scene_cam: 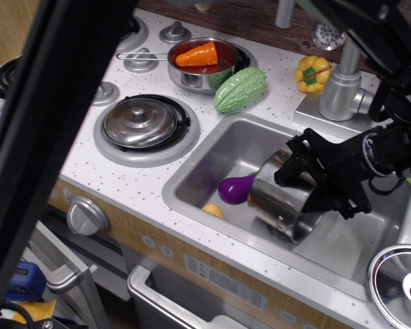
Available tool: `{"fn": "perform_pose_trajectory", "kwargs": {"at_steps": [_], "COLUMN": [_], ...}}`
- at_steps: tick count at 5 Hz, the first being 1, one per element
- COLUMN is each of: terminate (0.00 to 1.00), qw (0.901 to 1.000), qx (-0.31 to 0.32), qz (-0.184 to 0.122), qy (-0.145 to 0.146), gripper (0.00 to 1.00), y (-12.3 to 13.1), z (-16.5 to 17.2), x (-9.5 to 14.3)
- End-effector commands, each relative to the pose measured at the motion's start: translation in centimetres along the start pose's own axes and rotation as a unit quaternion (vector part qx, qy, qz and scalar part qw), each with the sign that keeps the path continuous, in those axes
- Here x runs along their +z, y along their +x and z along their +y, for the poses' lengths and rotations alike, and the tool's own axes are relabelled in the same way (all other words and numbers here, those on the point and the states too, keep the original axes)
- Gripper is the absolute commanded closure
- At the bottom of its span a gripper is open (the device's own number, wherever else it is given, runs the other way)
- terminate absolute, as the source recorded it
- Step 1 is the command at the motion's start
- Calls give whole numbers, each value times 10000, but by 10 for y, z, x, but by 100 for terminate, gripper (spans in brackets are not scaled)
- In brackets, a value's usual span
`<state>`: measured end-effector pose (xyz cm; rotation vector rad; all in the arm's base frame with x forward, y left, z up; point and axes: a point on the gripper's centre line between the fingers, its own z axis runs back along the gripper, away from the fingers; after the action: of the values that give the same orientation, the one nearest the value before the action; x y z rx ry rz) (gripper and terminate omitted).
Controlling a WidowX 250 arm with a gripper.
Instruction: Flip pot upright in sink
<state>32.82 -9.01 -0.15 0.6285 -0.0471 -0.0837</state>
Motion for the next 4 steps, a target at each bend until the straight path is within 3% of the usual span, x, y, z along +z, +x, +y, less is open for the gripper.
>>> {"fn": "perform_pose_trajectory", "kwargs": {"at_steps": [1,2,4], "terminate": [0,0,0], "qw": [9992,9948,9895], "qx": [143,332,362], "qz": [-243,-114,211], "qy": [-272,-957,-1386], "gripper": [100,100,100], "y": [6,8,13], "z": [7,3,0], "x": [12,17,46]}}
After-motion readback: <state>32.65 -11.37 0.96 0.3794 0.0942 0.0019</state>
